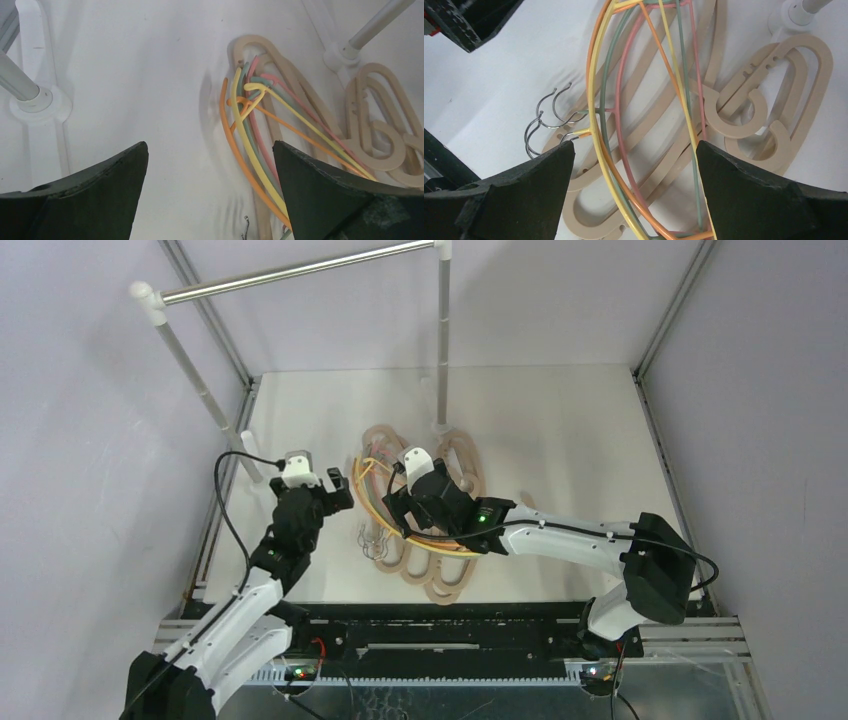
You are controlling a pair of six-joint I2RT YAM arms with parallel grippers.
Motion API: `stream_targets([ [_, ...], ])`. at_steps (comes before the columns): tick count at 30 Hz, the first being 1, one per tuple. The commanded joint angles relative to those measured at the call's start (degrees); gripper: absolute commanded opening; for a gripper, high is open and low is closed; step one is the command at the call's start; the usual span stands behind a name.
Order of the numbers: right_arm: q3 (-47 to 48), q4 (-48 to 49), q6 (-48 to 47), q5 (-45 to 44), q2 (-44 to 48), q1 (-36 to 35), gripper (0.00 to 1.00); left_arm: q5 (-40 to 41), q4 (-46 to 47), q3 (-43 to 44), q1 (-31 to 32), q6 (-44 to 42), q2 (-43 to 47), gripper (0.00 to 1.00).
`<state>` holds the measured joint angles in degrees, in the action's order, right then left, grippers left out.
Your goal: Organize the hangers
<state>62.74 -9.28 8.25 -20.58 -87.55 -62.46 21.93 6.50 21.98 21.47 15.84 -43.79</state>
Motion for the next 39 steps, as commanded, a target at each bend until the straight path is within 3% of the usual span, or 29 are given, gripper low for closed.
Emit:
stream_targets([
  [1, 2.1, 0.9, 0.0, -1.9, 0.4, -0.6, 1.00, 0.7, 0.0, 3.0, 0.3, -1.7, -2.8, 0.99],
  [7, 1.0, 0.9, -0.8, -3.6, 0.8, -0.6, 1.00, -1.3, 0.3, 3.6, 0.3, -1.4, -5.0, 0.99],
  [14, -1.9, 2.4, -2.0, 3.4, 1.8, -0.6, 0.97, -1.1, -0.2, 3.2, 0.3, -1.6, -4.2, 0.99],
  [20, -4.5, 0.9, -0.5, 7.1, 0.2, -4.1, 0.83, -0.7, -0.2, 2.7, 0.3, -1.3, -4.4, 1.00],
  [24, -6.8, 0.5, 1.0, 5.5, -0.1, -6.3, 0.52, -0.4, 0.6, 1.9, 0.3, -0.9, -4.4, 0.99],
  [26, -7.9, 0.5, 1.4, 5.6, 0.0, -6.3, 0.43, -0.5, 0.7, 1.8, 0.3, -0.7, -4.5, 0.99],
  [35, -9.0, 0.6, 0.4, 4.8, -0.7, -5.5, 0.58, -0.1, 1.1, 1.1, 0.3, -0.7, -3.6, 0.99],
  [39, -9.0, 1.5, 0.0, 5.0, -1.3, -4.5, 0.59, 0.3, 1.7, 0.4, 0.3, -0.8, -2.8, 1.00],
])
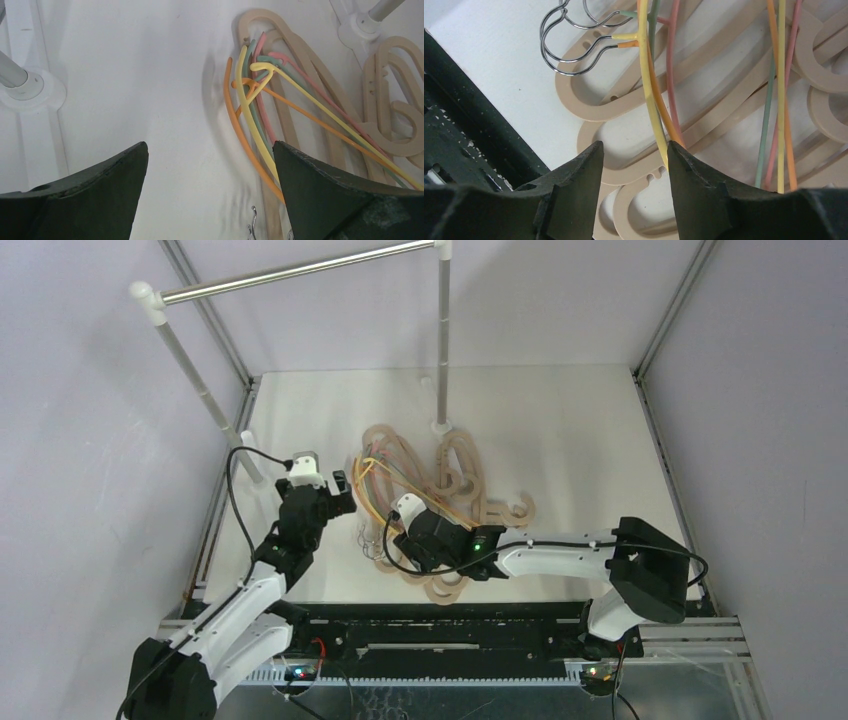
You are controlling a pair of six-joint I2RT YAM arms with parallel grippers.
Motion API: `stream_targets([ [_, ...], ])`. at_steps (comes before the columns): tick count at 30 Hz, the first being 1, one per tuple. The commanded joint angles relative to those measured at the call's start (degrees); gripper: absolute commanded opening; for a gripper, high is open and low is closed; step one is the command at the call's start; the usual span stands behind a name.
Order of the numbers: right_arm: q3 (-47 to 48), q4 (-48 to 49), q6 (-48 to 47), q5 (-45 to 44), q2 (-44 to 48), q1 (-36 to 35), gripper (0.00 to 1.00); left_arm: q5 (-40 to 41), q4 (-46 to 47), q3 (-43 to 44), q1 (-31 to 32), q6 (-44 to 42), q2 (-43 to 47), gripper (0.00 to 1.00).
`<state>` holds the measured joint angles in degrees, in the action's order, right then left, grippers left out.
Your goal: Organize the hangers
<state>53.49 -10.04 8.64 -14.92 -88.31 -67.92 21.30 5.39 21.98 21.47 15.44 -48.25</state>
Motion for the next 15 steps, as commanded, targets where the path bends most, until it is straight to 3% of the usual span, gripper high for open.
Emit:
stream_targets([
  [1, 0.2, 2.3, -0.3, -0.3, -0.9, 1.3, 0.58, 1.1, 3.0, 0.3, 0.2, -0.5, 1.7, 1.00],
  [10, 0.2, 3.7, 0.1, -0.7, -5.1, 3.9, 0.51, 1.2, 3.4, -0.2, 0.2, -0.5, 2.3, 0.99],
  [15, 0.2, 4.3, 0.2, 0.2, -5.3, 5.5, 0.32, 1.3, 3.5, -0.3, 0.3, -0.5, 2.4, 1.00],
])
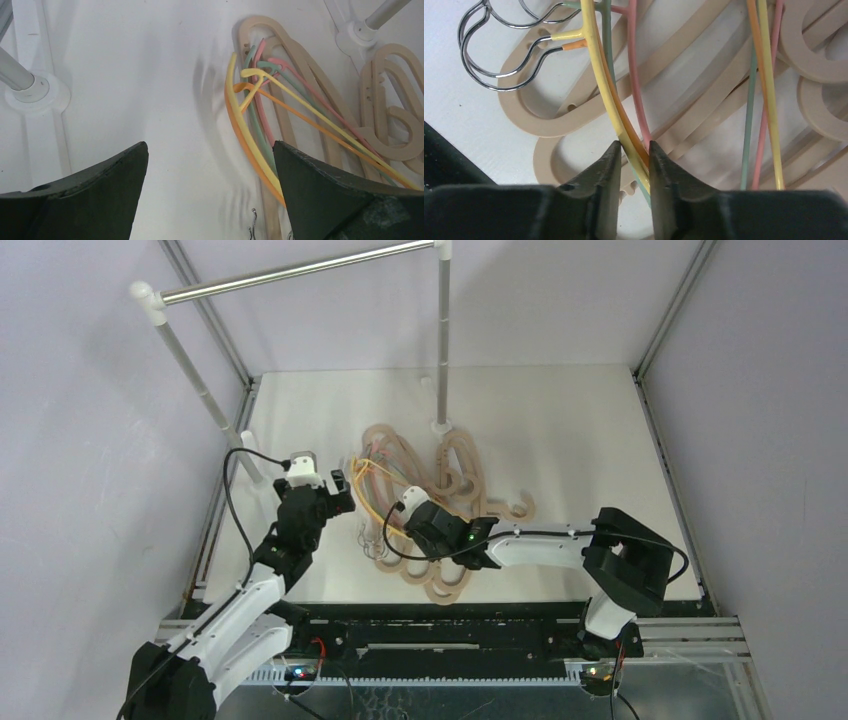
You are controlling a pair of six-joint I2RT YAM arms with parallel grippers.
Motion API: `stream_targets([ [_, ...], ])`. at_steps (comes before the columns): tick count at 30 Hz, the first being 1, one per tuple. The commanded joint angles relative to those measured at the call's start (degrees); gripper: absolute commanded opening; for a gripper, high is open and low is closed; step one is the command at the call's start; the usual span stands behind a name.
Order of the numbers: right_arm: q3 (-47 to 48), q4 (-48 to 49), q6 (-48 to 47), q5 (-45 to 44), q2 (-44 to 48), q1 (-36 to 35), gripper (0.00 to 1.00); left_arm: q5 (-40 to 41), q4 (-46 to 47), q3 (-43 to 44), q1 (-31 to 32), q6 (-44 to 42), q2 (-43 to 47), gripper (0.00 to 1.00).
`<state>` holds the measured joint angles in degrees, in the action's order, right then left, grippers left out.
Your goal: Organize the hangers
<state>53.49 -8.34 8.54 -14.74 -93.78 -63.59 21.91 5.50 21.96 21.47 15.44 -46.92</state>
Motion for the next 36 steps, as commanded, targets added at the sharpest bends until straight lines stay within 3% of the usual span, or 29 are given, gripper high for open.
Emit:
stream_targets([
  [1, 0.2, 2.4, 0.3, 0.1, 0.5, 1.3, 0.28, 0.6, 3.4, -0.2, 0.3, -0.5, 1.1, 0.99],
  [7, 0.2, 1.1, 0.0, 1.2, 2.9, 1.3, 0.00, 0.8, 3.3, -0.2, 0.3, -0.5, 1.0, 1.00],
  [16, 0.8, 0.8, 2.6, 11.3, 11.3, 5.5, 0.00, 2.0, 3.1, -0.5, 0.3, 0.1, 2.8, 0.99],
  [36, -0.1, 9.7, 13.3, 35.3, 19.4, 15.9, 0.00, 7.2, 1.3, -1.9, 0.3, 1.4, 7.1, 0.99],
])
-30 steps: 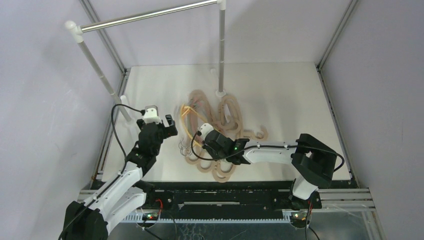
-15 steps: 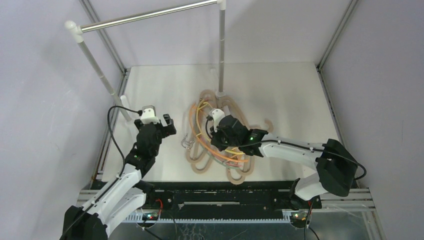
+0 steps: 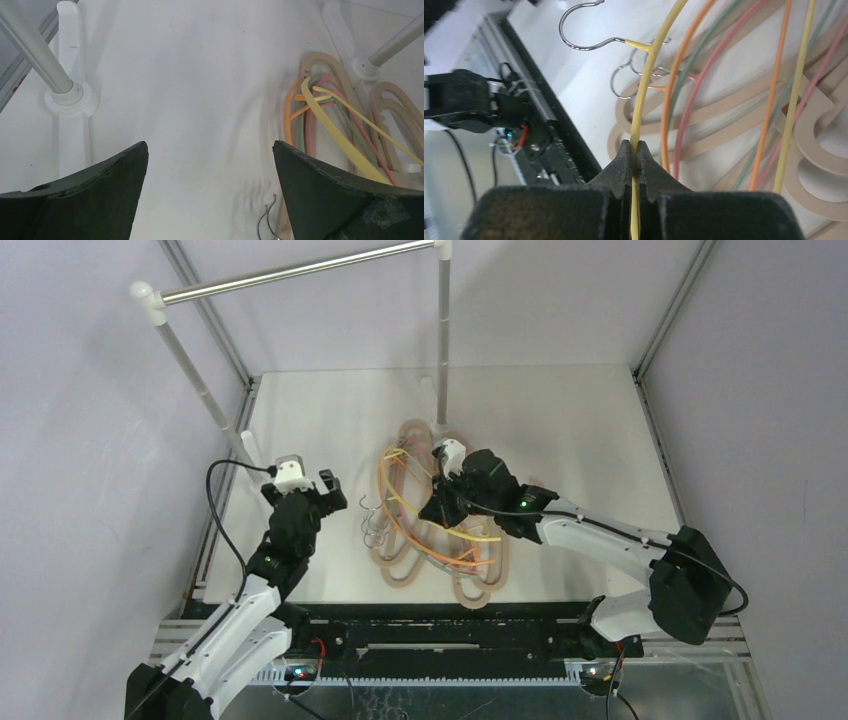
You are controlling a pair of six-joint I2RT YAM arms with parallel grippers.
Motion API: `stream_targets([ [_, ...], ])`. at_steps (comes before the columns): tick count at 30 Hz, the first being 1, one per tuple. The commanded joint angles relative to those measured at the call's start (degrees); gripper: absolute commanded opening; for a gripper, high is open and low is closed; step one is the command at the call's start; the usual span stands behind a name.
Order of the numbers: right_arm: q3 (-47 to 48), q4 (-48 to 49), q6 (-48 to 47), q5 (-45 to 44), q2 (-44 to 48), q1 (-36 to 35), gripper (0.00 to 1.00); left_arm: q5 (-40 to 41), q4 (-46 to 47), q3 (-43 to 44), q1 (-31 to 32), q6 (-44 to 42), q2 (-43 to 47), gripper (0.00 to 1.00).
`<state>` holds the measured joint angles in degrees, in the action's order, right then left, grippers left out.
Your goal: Organize the hangers
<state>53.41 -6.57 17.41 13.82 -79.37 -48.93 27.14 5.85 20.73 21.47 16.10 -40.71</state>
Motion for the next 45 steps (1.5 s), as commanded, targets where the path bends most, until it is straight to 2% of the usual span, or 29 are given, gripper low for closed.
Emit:
stream_targets([
  [1, -0.1, 8.3, 4.9, 7.0, 6.0, 1.7, 0.00, 2.2, 0.9, -0.7, 0.3, 0.8, 1.0, 1.00],
  [10, -1.2, 13.1, 11.6, 9.8, 11.8, 8.2, 0.00, 2.7, 0.8, -1.1, 0.3, 1.7, 1.5, 0.99],
  [19, -1.1, 33.3, 29.4, 20.4, 7.3, 14.5, 0.00, 3.1, 0.8, -1.1, 0.3, 1.6, 1.2, 1.00],
  [29, 11.4, 44.7, 41.0, 26.9, -3.4, 17.4, 0.00, 3.4, 1.2, -1.0, 0.3, 1.5, 0.8, 0.99],
  [34, 19.4, 47.7, 44.0, 26.3, -7.3, 18.9, 0.00, 3.5, 1.6, -0.9, 0.3, 1.4, 0.6, 0.99],
  [39, 26.2, 54.7, 50.9, 26.8, -13.3, 20.3, 0.00, 3.8, 2.3, -0.9, 0.3, 1.0, -0.3, 1.00],
  [45, 35.3, 57.4, 55.3, 26.2, -21.3, 21.2, 0.00, 3.9, 2.6, -0.6, 0.3, 0.5, -1.1, 1.00],
])
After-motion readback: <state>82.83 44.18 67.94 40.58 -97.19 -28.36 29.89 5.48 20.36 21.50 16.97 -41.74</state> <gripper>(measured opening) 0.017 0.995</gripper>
